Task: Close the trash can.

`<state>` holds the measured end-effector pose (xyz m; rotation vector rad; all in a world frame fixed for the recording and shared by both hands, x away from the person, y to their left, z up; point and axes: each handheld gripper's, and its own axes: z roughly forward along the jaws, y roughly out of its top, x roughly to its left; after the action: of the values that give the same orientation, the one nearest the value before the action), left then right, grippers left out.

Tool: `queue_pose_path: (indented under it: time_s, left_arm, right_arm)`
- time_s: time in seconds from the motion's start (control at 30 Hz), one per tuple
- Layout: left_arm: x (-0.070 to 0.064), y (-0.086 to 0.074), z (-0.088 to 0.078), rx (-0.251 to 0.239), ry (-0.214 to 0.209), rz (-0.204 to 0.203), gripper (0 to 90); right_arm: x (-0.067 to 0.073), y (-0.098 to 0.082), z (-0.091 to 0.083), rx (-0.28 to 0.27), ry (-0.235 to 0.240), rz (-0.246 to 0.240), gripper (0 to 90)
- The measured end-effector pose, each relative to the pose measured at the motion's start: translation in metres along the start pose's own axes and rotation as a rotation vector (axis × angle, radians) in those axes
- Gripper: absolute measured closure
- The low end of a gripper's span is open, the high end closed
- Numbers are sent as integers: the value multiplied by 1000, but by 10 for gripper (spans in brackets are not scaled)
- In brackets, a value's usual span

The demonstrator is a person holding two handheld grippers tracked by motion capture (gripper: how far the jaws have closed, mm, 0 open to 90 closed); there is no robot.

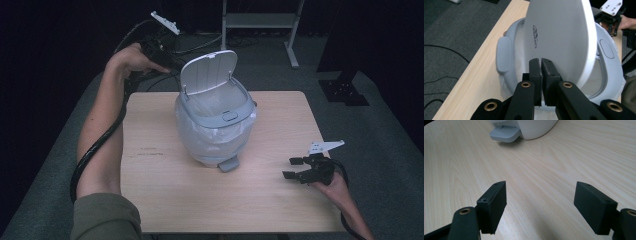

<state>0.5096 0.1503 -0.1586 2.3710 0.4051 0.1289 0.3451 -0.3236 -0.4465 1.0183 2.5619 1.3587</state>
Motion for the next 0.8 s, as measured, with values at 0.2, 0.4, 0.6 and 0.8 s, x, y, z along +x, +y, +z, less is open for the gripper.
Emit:
queue_pose_path:
  time_s: [0.2,0.4,0.6,0.8]
  left_arm:
    - [-8,5,6,9,-13,24,871]
    - [-13,5,10,10,-21,29,866]
    - [-18,5,18,17,-38,45,862]
    - [-22,6,23,26,-44,60,859]
  right_arm:
    - [2,1,1,0,2,-6,250]
    - [3,1,1,1,4,-14,250]
    - [3,2,2,3,5,-14,250]
    - [4,3,3,5,6,-17,250]
